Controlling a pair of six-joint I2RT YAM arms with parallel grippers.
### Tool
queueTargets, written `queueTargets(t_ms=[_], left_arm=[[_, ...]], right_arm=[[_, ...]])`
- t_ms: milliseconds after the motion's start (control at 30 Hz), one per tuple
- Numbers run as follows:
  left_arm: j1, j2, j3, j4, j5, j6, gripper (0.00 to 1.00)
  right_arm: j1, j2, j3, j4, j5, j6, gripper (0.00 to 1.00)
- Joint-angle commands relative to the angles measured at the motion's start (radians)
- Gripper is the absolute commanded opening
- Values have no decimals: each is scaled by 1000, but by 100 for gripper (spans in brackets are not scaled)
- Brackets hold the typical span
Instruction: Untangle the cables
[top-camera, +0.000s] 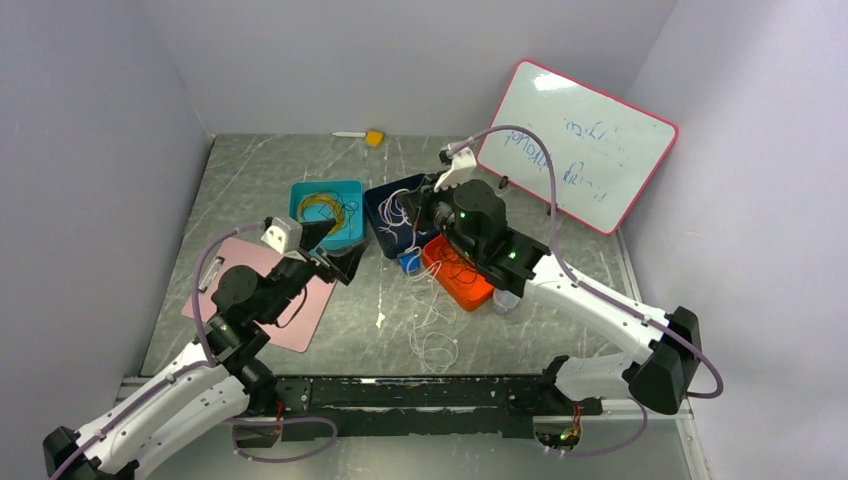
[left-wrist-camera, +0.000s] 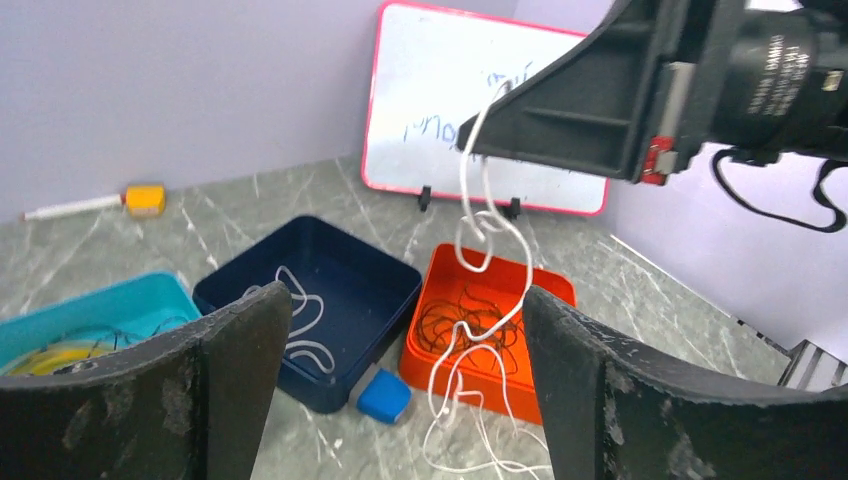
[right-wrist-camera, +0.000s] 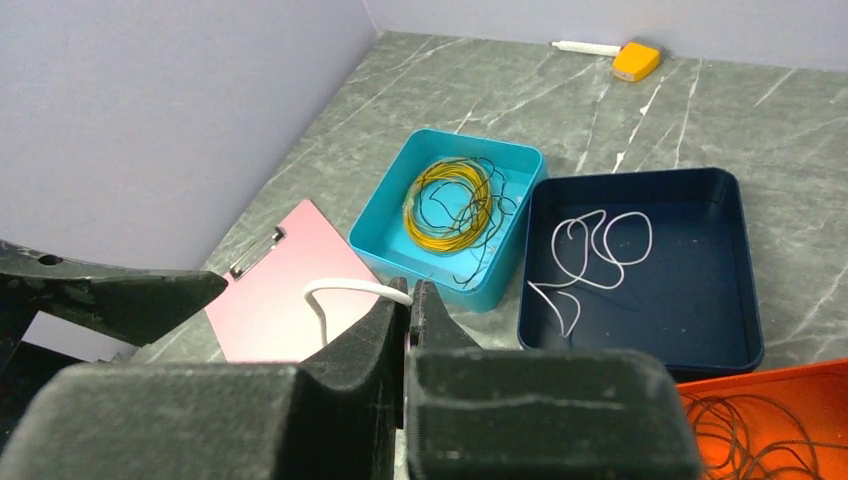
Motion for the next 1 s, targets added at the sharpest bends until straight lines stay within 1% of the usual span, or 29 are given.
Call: queueTargets(t_ms=[0,100,167,300,433,733,800,967], left_arm=[[7,31,-26,249,95,87,89],[5,100,3,283,123,118,88],[6,148,23,296,99,127,85],[6,229,38,380,69,132,78],[6,298,63,449,103,132,76],[5,399,92,496,37,124,63],[5,418,99,502,39,126,60],[5,476,117,502,64,125,57]], right_arm=[[0,20,50,-15,-10,26,0],[1,25,55,-15,-31,29,0],[1,22,53,-10,-45,29,0],[1,17,48,-16,-53,34,0],[1,14,39,-17,-54,38,0],[0,3,44,-20,-55,33,0],[0,0,48,-20,-62,35,0],[0,0,58,-23,-78,40,0]])
